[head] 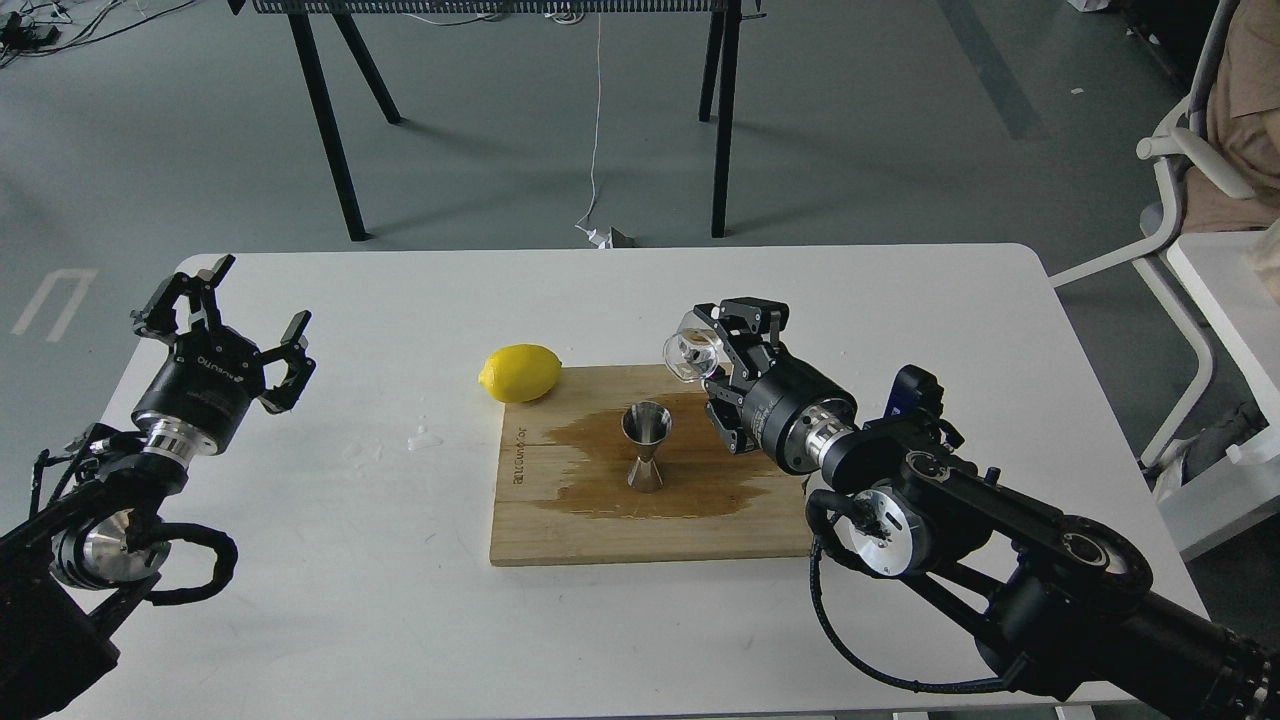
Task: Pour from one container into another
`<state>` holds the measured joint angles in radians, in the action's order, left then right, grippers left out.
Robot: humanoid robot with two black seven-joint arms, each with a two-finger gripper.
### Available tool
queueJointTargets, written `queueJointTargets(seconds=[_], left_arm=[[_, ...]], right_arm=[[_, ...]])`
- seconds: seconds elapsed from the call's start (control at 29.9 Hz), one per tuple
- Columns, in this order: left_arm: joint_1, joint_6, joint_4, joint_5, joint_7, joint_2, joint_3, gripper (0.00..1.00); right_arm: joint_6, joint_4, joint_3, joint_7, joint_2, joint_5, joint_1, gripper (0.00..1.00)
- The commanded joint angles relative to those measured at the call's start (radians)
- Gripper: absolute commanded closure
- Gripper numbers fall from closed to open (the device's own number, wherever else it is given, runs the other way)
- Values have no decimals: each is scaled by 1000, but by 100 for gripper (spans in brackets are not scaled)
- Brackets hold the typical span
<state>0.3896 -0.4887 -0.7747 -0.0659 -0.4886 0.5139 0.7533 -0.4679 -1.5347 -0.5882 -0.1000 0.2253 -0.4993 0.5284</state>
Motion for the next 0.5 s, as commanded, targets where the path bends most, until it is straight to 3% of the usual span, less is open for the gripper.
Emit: queueJointTargets(seconds=[0.0,0.47], left_arm=[[0,0,0,0,0,0,0,11],[0,0,0,0,0,0,0,11]], right_arm=[[0,10,19,2,0,-18,13,54],[-5,50,102,5,-4,-134,58,54]])
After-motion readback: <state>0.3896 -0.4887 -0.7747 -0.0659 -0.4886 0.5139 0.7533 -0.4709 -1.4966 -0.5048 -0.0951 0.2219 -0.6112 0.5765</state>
